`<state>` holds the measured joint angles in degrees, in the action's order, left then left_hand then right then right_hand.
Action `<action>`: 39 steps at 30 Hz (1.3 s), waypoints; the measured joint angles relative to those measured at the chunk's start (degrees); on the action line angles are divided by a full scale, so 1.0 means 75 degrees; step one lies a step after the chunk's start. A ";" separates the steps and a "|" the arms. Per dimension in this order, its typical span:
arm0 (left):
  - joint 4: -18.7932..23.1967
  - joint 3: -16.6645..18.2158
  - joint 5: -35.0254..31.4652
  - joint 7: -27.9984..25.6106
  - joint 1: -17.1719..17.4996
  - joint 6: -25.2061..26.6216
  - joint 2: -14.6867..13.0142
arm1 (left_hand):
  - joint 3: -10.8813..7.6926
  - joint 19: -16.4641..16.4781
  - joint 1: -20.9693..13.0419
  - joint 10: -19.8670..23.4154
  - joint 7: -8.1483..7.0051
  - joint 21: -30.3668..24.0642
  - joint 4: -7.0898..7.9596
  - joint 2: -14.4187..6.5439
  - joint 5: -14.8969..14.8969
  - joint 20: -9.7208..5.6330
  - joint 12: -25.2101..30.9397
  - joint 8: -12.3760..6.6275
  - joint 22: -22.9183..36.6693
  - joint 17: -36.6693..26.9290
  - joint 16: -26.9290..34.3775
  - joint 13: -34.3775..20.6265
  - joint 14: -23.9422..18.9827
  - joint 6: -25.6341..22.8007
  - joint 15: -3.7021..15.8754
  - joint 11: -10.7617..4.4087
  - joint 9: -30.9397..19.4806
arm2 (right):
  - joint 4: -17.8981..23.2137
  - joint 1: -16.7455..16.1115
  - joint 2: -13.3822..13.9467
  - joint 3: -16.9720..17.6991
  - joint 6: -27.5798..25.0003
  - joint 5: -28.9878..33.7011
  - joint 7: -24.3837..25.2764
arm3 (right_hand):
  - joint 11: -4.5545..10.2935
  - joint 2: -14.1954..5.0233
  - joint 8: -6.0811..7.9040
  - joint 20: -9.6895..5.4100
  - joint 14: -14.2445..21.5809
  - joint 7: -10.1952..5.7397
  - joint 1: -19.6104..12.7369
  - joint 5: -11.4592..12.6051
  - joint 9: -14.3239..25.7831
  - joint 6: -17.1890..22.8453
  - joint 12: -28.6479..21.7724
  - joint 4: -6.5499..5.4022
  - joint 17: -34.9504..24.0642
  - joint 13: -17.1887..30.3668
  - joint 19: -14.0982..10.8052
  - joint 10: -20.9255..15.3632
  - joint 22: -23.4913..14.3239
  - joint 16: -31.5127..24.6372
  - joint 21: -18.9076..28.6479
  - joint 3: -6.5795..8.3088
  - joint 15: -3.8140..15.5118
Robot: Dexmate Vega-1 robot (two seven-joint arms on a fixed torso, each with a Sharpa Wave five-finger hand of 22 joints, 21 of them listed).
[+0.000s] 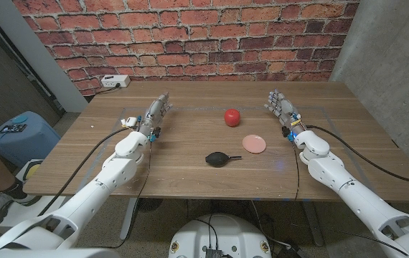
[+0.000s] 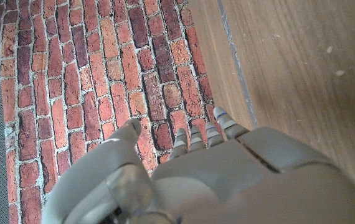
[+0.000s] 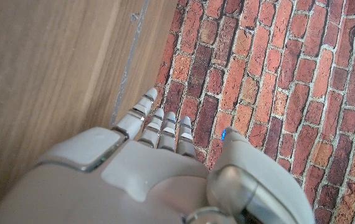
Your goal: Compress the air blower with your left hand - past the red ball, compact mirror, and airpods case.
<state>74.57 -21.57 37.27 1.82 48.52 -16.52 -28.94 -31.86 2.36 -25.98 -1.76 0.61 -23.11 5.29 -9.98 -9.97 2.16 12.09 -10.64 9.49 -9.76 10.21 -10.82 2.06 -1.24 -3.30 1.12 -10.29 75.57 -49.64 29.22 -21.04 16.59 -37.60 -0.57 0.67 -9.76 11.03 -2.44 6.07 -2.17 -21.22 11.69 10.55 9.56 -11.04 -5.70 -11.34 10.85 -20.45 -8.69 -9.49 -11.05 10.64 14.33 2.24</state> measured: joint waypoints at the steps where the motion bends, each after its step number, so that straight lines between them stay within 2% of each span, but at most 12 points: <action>1: 0.0001 0.0000 0.0000 0.0000 0.0001 0.0000 0.0002 | 0.0000 0.0000 -0.0005 0.0000 0.0000 0.0000 0.0000 -0.0005 0.0000 0.0000 0.0000 0.0000 0.0000 0.0000 0.0000 0.0000 0.0000 0.0000 0.0000 0.0000 0.0000 | 0.0000 0.0000 0.0000 0.0000 0.0000 -0.0002 0.0006 | 0.0001 -0.0012 0.0000 0.0000 0.0000 0.0000 -0.0012 0.0000 0.0000 0.0000 0.0000 0.0000 0.0000 0.0000 0.0000 -0.0002 0.0000 0.0000 0.0000 0.0000 0.0000; 4: 0.0002 -0.0003 0.0004 0.0011 0.0014 0.0000 0.0011 | 0.0000 0.0029 -0.0018 0.0000 0.0000 0.0000 0.0000 -0.0018 0.0000 -0.0029 0.0000 0.0000 0.0000 0.0000 0.0000 0.0000 0.0000 0.0000 0.0000 0.0000 0.0000 | 0.0032 -0.0065 -0.0012 0.0004 0.0001 -0.0005 0.0042 | 0.0025 -0.0020 0.0000 0.0000 0.0000 0.0000 -0.0020 0.0000 0.0000 0.0000 0.0000 0.0000 0.0000 0.0000 0.0000 -0.0025 0.0000 0.0000 0.0000 0.0000 0.0000; 6: 0.0002 -0.0003 0.0004 0.0011 0.0015 0.0000 0.0013 | -0.0003 0.0028 -0.0157 0.0000 0.0000 0.0000 -0.0004 -0.0157 0.0000 -0.0029 0.0000 0.0000 -0.0001 0.0012 0.0000 0.0000 0.0000 0.0000 0.0001 0.0000 0.0000 | 0.0064 -0.0108 -0.0040 0.0004 0.0003 -0.0005 0.0060 | 0.0025 -0.0020 0.0000 0.0000 0.0000 0.0000 -0.0019 0.0000 0.0000 0.0000 0.0000 0.0000 0.0000 0.0000 0.0000 -0.0025 0.0000 0.0000 0.0000 0.0000 0.0000; 27: -0.0016 -0.0005 0.0044 0.0157 0.0005 -0.0002 -0.0100 | -0.0116 0.0028 -0.0171 -0.0003 0.0041 0.0034 -0.0116 -0.0057 0.0000 -0.0029 -0.0001 0.0000 -0.0002 0.0021 0.0000 0.0002 0.0000 -0.0040 0.0002 0.0004 0.0001 | 0.0074 -0.0119 -0.0102 -0.0045 0.0081 0.0093 0.0135 | 0.0024 -0.0019 0.0000 0.0000 0.0000 0.0003 -0.0019 0.0000 -0.0002 -0.0003 0.0000 0.0043 0.0002 -0.0001 0.0002 -0.0024 0.0001 0.0000 0.0000 0.0083 0.0000; 35: 0.0187 -0.0025 -0.0004 0.0152 0.0005 0.0187 -0.0233 | -0.0141 0.0042 -0.0175 -0.0027 0.0041 0.0094 -0.0216 -0.0054 -0.0021 -0.0015 -0.0001 0.0000 -0.0002 0.0021 0.0000 0.0002 0.0000 -0.0040 0.0002 0.0028 0.0002 | 0.0166 -0.0132 -0.0043 -0.0016 0.0090 0.0098 0.0159 | 0.0023 0.0011 -0.0001 0.0000 0.0000 0.0003 -0.0049 0.0000 -0.0002 -0.0004 0.0000 0.0075 0.0002 -0.0001 0.0002 -0.0024 0.0002 0.0000 0.0000 0.0115 0.0000; 39: 0.0303 -0.0029 -0.0029 0.0145 0.0024 0.0276 -0.0298 | -0.0168 0.0071 -0.0234 -0.0027 0.0043 0.0151 -0.0363 0.0005 -0.0029 0.0014 -0.0001 0.0000 -0.0003 0.0048 0.0000 0.0003 0.0000 -0.0038 0.0002 0.0028 0.0002 | 0.0247 -0.0173 0.0012 0.0013 0.0090 0.0099 0.0178 | 0.0023 0.0011 0.0000 0.0000 0.0000 0.0004 -0.0049 0.0000 -0.0002 -0.0004 0.0000 0.0075 0.0003 -0.0001 0.0002 -0.0024 0.0002 0.0000 0.0000 0.0115 0.0000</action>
<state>76.85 -21.79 37.05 2.91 48.70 -14.45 -31.17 -33.12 2.89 -27.74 -1.96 0.93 -21.98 2.57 -9.94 -10.19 2.27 12.08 -10.64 9.47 -9.40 10.20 -10.80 2.06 -1.52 -3.28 1.34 -10.27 77.42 -50.94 29.31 -20.94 17.27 -36.86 0.76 0.85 -9.67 11.03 -2.44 6.07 -2.14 -21.59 11.68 10.54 9.53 -11.03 -5.14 -11.32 10.84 -20.44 -8.87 -9.47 -11.05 10.64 15.19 2.24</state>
